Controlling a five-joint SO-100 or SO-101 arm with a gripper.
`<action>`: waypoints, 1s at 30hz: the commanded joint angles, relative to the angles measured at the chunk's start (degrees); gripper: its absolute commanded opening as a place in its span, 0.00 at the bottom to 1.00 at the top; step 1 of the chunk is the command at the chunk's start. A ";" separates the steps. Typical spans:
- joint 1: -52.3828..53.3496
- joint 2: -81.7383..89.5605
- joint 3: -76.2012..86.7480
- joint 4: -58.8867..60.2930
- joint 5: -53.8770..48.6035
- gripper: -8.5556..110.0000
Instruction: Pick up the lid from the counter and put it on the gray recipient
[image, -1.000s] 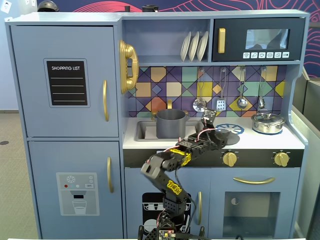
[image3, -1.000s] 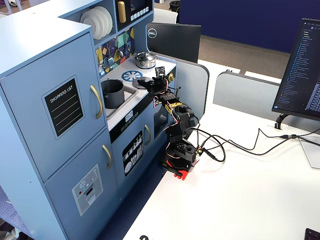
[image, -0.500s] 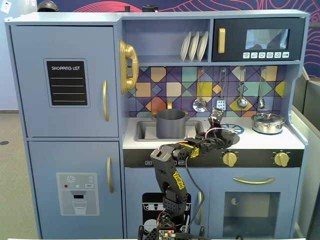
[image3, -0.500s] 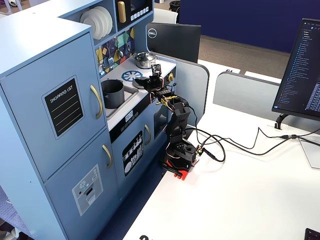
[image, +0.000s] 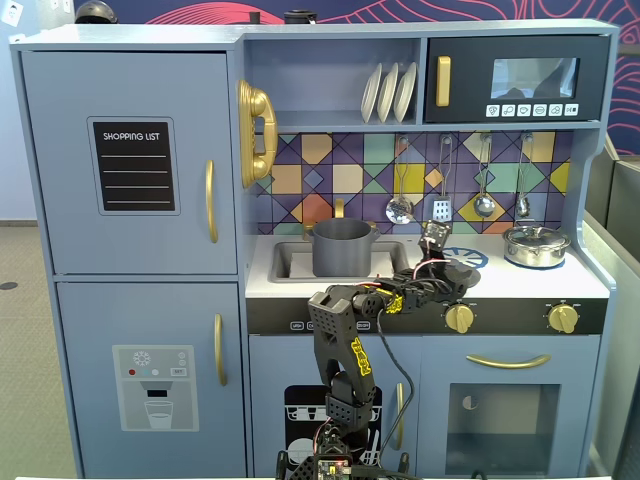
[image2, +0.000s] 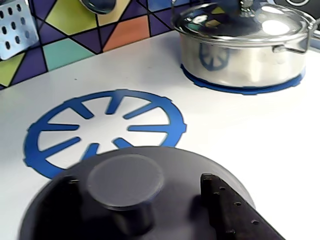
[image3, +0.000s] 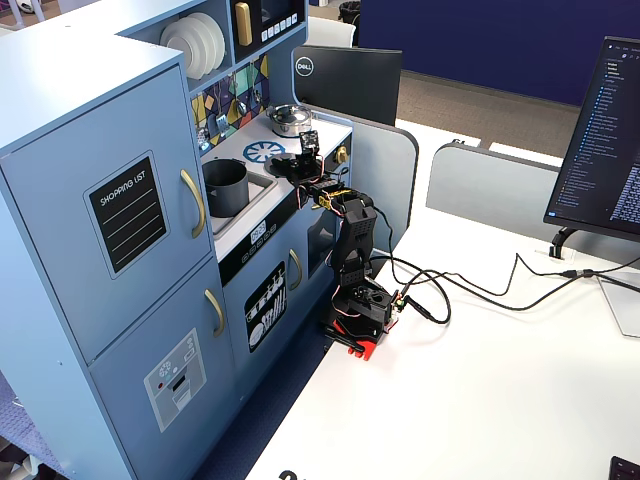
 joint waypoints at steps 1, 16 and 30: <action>-1.76 0.18 -3.08 -3.34 -0.26 0.16; -2.99 5.89 0.26 -5.27 -1.76 0.07; -10.28 11.51 -24.35 17.14 -2.11 0.07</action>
